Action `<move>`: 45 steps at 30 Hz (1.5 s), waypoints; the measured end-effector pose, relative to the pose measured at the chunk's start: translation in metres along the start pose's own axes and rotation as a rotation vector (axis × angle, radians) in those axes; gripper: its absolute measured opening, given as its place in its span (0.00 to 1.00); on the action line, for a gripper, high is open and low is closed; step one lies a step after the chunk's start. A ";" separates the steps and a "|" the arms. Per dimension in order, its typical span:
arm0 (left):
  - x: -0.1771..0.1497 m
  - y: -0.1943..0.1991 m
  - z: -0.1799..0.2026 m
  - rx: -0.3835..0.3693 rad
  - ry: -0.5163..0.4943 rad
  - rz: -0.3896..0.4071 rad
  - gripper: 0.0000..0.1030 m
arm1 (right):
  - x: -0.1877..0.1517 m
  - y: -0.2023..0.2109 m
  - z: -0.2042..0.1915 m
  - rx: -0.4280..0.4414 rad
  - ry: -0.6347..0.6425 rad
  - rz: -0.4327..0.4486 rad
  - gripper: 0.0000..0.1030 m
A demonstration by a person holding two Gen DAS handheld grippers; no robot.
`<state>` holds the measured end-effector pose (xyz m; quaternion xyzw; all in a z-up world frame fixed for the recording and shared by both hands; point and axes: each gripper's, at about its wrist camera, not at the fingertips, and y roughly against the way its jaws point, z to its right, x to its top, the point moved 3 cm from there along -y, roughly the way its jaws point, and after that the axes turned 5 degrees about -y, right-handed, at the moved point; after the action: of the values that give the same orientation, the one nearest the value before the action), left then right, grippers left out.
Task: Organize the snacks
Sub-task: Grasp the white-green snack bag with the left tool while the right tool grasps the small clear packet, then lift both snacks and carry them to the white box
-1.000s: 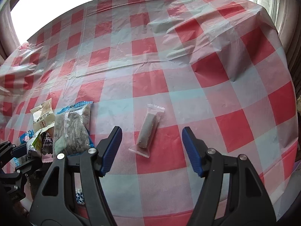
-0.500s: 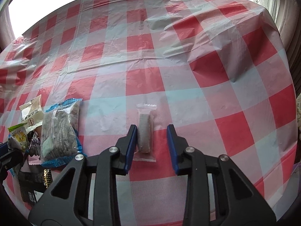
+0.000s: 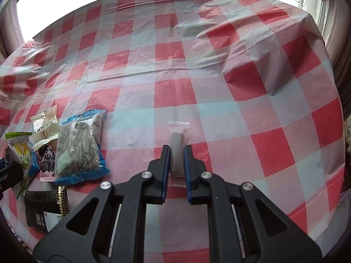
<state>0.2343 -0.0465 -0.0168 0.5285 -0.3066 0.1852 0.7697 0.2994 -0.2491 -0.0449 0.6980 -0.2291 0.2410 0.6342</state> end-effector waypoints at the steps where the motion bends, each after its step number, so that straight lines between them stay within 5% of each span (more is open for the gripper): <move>1: 0.000 0.002 0.002 -0.001 0.001 0.003 0.31 | -0.001 0.004 0.000 0.003 0.002 0.005 0.15; 26: -0.005 0.017 0.096 -0.087 -0.075 0.006 0.31 | -0.039 0.089 0.041 0.063 -0.051 0.054 0.15; 45: -0.015 0.007 0.183 -0.171 -0.206 -0.059 0.31 | -0.084 0.135 0.142 -0.019 -0.180 0.055 0.15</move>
<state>0.1689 -0.2129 0.0246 0.4859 -0.3832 0.0805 0.7814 0.1558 -0.4011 -0.0047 0.7042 -0.3065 0.1925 0.6109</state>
